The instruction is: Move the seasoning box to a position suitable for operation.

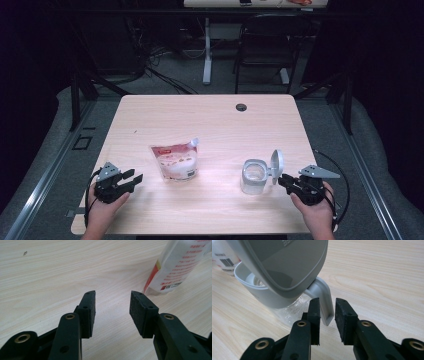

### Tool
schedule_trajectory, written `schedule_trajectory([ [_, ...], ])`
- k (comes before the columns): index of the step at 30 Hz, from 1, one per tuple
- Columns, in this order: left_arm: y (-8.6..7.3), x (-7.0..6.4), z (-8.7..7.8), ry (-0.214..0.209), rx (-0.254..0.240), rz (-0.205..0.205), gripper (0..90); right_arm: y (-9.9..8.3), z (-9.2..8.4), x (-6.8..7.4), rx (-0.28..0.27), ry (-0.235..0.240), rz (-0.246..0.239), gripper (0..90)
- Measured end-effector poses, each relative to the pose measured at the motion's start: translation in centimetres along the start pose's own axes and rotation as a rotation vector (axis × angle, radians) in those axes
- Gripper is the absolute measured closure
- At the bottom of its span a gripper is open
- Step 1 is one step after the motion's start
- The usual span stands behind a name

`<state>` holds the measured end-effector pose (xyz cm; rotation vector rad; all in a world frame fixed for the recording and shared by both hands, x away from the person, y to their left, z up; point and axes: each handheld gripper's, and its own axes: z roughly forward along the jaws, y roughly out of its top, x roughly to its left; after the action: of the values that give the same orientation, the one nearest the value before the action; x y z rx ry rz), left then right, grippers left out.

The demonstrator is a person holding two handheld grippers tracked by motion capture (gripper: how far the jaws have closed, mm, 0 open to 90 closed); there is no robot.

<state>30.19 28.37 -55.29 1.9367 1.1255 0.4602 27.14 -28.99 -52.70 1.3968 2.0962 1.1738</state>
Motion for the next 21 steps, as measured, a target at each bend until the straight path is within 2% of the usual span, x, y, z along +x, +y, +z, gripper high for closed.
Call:
schedule_trajectory([
  [7, 0.0, 0.0, 0.0, 0.004, -0.001, -0.003, 56.3, -0.6, 0.3, 0.2, 0.018, -0.001, -0.011, 69.9],
  [14, 0.0, 0.0, 0.0, 0.005, -0.005, -0.002, 56.3, -0.7, 1.0, 0.3, 0.014, 0.005, -0.013, 65.2],
  [21, -0.1, 0.1, -0.2, 0.006, 0.004, 0.002, 56.3, -0.7, 1.8, 0.3, 0.009, -0.012, -0.019, 62.1],
])
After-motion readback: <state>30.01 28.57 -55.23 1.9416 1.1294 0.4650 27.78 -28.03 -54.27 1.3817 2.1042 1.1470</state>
